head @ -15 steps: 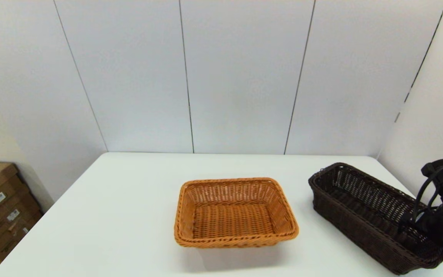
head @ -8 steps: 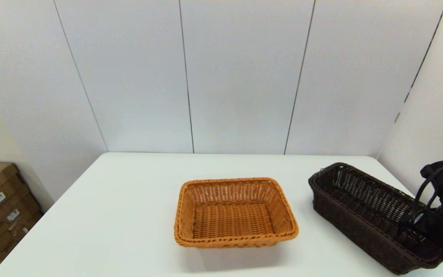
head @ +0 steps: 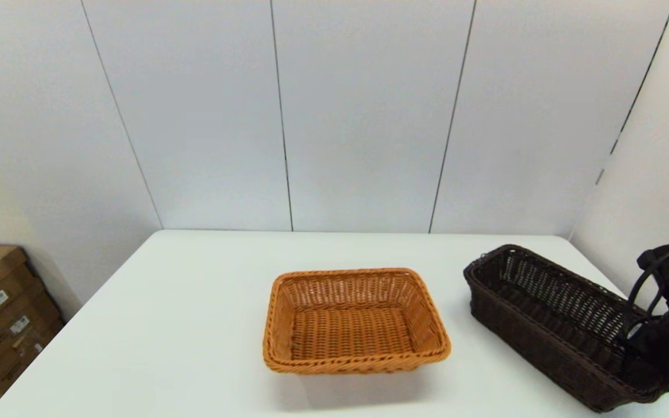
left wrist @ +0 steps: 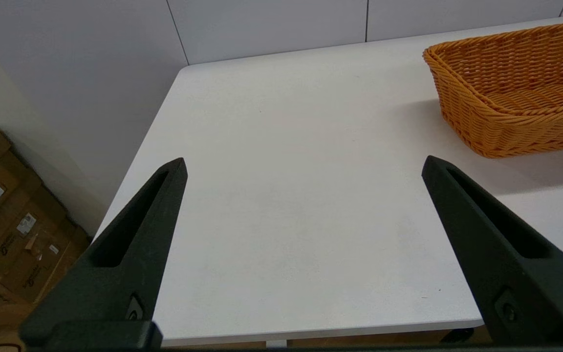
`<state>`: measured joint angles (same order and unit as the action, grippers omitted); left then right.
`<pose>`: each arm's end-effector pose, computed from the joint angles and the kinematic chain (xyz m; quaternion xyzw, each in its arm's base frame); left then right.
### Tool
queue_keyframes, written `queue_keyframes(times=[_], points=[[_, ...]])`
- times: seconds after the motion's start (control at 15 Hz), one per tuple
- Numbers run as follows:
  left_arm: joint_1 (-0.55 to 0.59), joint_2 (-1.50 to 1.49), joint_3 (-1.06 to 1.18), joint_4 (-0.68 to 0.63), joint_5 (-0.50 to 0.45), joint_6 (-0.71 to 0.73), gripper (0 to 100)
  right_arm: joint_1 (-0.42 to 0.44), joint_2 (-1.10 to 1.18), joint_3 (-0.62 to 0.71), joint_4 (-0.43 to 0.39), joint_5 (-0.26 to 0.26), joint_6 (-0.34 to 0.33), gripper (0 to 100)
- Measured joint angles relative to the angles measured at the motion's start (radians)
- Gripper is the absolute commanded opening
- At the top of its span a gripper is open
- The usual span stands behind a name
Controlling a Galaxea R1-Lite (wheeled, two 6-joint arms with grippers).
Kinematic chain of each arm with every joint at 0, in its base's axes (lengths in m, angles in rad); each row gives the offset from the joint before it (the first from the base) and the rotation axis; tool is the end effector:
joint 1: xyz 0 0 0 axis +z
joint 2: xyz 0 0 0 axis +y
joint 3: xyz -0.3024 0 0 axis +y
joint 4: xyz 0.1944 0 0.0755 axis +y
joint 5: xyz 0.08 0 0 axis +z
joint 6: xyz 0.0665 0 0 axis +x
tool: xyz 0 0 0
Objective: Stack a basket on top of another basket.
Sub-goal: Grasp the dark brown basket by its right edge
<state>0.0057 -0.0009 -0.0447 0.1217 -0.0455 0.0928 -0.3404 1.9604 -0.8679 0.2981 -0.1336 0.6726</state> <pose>0.0344 -0.0028 0.0729 0.0454 0.0371 -0.0216 0.9980 0.2775 -0.1077 -0.0016 0.3087 0.5420 -0.3805 0.6828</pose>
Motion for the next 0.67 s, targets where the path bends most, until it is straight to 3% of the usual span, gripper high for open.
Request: queue_keyframes(times=[0.4, 0.67], points=[[0.0, 0.0, 0.0, 0.0, 0.0, 0.0, 100, -0.006, 0.0, -0.004, -0.006, 0.016, 0.002, 0], [0.0, 0.0, 0.0, 0.0, 0.0, 0.0, 100, -0.027, -0.013, -0.017, 0.003, 0.09, 0.002, 0]])
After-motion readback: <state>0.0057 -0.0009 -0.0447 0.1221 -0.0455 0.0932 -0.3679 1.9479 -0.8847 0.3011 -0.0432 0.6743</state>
